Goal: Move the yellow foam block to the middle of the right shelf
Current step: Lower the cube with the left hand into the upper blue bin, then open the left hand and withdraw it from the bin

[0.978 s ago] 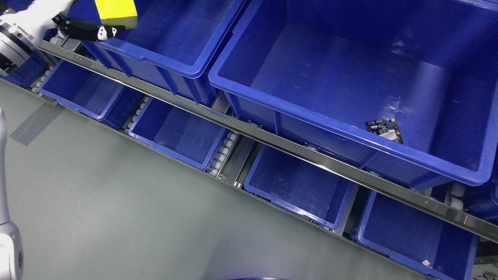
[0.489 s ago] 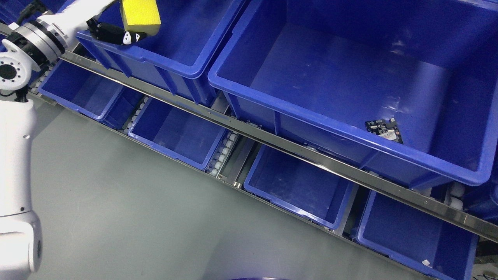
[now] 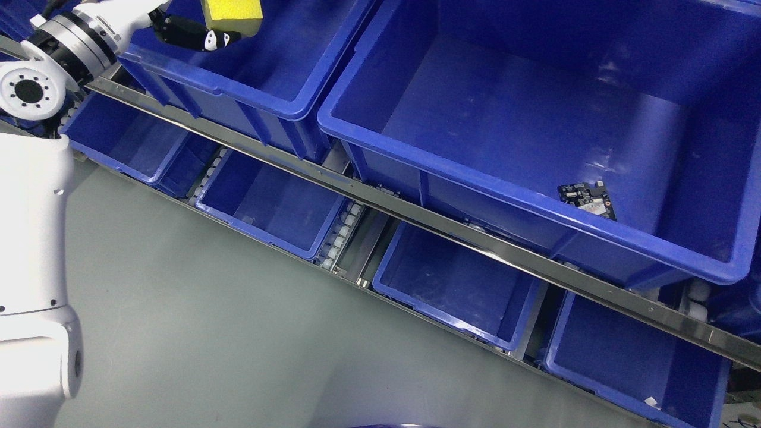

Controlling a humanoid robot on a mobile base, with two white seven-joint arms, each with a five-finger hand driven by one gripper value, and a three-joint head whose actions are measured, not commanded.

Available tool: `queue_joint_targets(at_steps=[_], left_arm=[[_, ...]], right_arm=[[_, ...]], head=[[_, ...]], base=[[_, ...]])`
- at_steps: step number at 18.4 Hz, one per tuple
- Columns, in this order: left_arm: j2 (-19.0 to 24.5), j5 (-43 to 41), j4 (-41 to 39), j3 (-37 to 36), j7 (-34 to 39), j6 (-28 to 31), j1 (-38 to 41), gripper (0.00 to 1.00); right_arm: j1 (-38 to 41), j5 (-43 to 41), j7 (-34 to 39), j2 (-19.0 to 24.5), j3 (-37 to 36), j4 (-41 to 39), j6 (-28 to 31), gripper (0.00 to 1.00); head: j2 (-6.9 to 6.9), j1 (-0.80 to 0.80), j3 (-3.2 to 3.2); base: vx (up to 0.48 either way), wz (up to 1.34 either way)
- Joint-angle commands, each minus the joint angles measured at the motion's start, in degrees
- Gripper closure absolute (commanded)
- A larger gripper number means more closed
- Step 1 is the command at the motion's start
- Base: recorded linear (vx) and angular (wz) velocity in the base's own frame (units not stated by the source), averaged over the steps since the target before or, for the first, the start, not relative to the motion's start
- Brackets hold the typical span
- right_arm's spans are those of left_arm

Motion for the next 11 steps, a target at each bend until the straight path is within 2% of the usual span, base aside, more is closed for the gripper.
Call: queue_joint_targets(at_steps=[1, 2, 3, 4, 5, 6, 7, 8, 10, 11], left_arm=[[-1.19, -0.28, 1.89, 0.07, -0.15, 0.05, -0.26, 0.56], [-1.10, -0.02, 3.29, 0.51, -0.33, -0.21, -0.17, 0.75], [-1.27, 0.33, 3.91, 1.47, -0.33, -0.56, 0.09, 0.87], [-2.06, 0.42, 4.00, 3.13, -0.24, -0.48, 0.53, 0.88], [-3.72, 1.03, 4.09, 4.89, 0.72, -0.04, 0.79, 0.84], [-8.52, 2.08, 4.35, 7.60, 2.12, 0.23, 0.80, 0.73], [-16.05, 2.27, 4.62, 11.98, 5.09, 1.53, 0.80, 0.44], [-19.26, 2.27, 4.62, 15.07, 6.78, 3.98, 0.62, 0.30], [-19.26, 2.88, 4.53, 17.91, 10.38, 10.83, -0.17, 0.01], [-19.26, 3.93, 4.53, 18.00, 12.57, 11.65, -0.35, 0.00]], right_arm=[[1.40, 0.18, 0.05, -1.00, -0.70, -1.00, 0.02, 0.00], [1.32, 0.18, 0.05, -1.00, -0.70, -1.00, 0.02, 0.00], [1.32, 0.18, 0.05, -1.00, -0.70, -1.00, 0.02, 0.00], [1.32, 0.18, 0.05, -1.00, -0.70, -1.00, 0.02, 0.00], [1.32, 0.18, 0.05, -1.00, -0.70, -1.00, 0.02, 0.00], [1.32, 0.18, 0.05, -1.00, -0.70, -1.00, 0.02, 0.00], [1.40, 0.18, 0.05, -1.00, -0.70, -1.00, 0.02, 0.00], [1.40, 0.18, 0.05, -1.00, -0.70, -1.00, 0.02, 0.00], [1.40, 0.18, 0.05, -1.00, -0.70, -1.00, 0.02, 0.00], [1.32, 0.18, 0.05, -1.00, -0.70, -1.00, 0.02, 0.00]], head=[[0.00, 0.00, 0.00], [0.00, 0.00, 0.00], [0.00, 0.00, 0.00], [0.00, 0.00, 0.00], [0.00, 0.00, 0.00], [0.00, 0.00, 0.00], [0.00, 0.00, 0.00], [0.00, 0.00, 0.00], [0.00, 0.00, 0.00], [0.00, 0.00, 0.00]], base=[[0.000, 0.00], [0.000, 0.00], [0.000, 0.00], [0.000, 0.00], [0.000, 0.00], [0.000, 0.00], [0.000, 0.00], [0.000, 0.00], [0.000, 0.00], [0.000, 0.00]])
